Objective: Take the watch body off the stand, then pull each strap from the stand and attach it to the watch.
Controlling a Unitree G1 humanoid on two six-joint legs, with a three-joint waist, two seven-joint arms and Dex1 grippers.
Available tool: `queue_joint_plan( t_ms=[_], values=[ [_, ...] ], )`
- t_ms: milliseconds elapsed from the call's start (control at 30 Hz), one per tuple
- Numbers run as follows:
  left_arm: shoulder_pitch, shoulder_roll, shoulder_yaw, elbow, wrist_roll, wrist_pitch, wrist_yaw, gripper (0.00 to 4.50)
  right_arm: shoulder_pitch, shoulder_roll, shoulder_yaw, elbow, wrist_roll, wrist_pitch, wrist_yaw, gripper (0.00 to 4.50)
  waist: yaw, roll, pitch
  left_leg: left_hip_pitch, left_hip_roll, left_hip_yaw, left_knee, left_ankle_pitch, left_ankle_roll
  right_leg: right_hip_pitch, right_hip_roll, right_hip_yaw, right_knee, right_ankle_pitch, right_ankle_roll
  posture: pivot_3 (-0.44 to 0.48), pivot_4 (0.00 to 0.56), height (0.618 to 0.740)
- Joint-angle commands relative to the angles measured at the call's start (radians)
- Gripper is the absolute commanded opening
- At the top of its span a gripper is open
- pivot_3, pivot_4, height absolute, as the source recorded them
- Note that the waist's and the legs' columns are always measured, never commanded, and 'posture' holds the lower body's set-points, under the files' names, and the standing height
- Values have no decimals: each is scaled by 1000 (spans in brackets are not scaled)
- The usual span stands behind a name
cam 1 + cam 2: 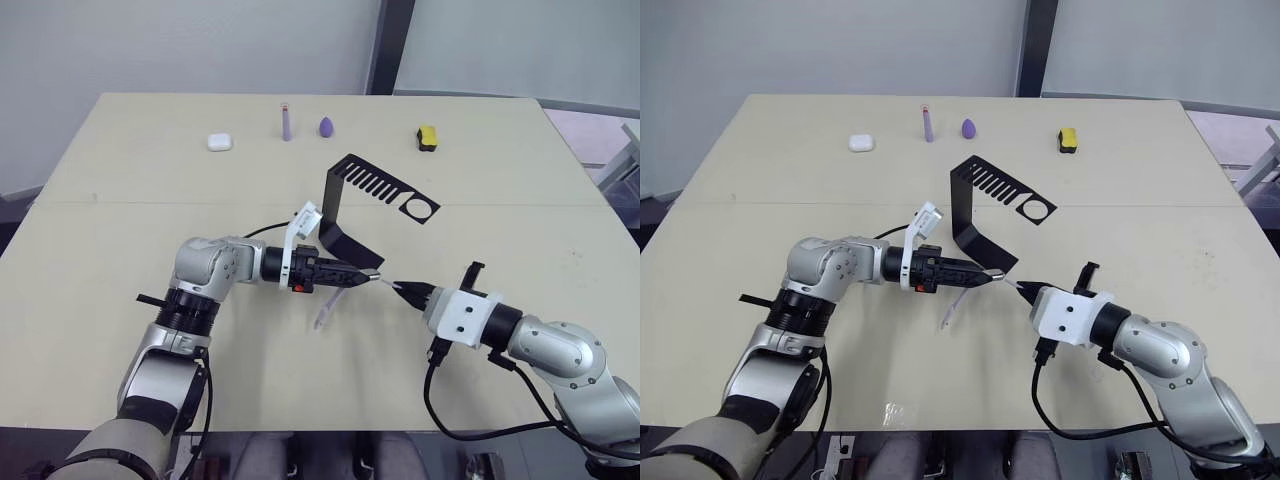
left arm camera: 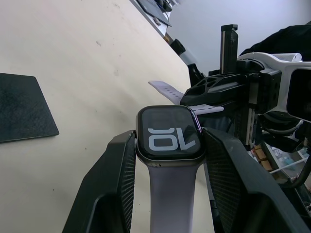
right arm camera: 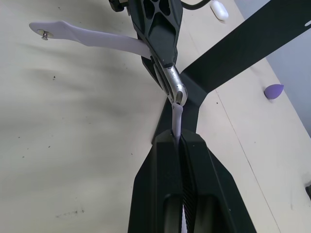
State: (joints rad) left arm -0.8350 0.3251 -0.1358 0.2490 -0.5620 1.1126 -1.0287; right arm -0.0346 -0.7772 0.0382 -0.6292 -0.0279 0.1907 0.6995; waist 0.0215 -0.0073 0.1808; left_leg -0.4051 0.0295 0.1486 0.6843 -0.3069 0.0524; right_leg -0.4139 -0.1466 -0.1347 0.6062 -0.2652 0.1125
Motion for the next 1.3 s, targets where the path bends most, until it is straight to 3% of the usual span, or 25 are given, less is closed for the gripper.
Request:
queue_joint_plan(
  t_ms=[33,1300],
  values=[
    [-14,-3,13,-8,-15,-13,-3,1612,-13,0,-31,-42,17,-3,8,0,0,0,0,0,0,0,0,0,0,0,0,0,0,0,0,0,150,740],
    [-1,-59,41,-75,-59,57,43,1612,-61,23,28,-34,-30,18,-4,0,0,0,0,0,0,0,0,0,0,0,0,0,0,0,0,0,150,740]
  ],
)
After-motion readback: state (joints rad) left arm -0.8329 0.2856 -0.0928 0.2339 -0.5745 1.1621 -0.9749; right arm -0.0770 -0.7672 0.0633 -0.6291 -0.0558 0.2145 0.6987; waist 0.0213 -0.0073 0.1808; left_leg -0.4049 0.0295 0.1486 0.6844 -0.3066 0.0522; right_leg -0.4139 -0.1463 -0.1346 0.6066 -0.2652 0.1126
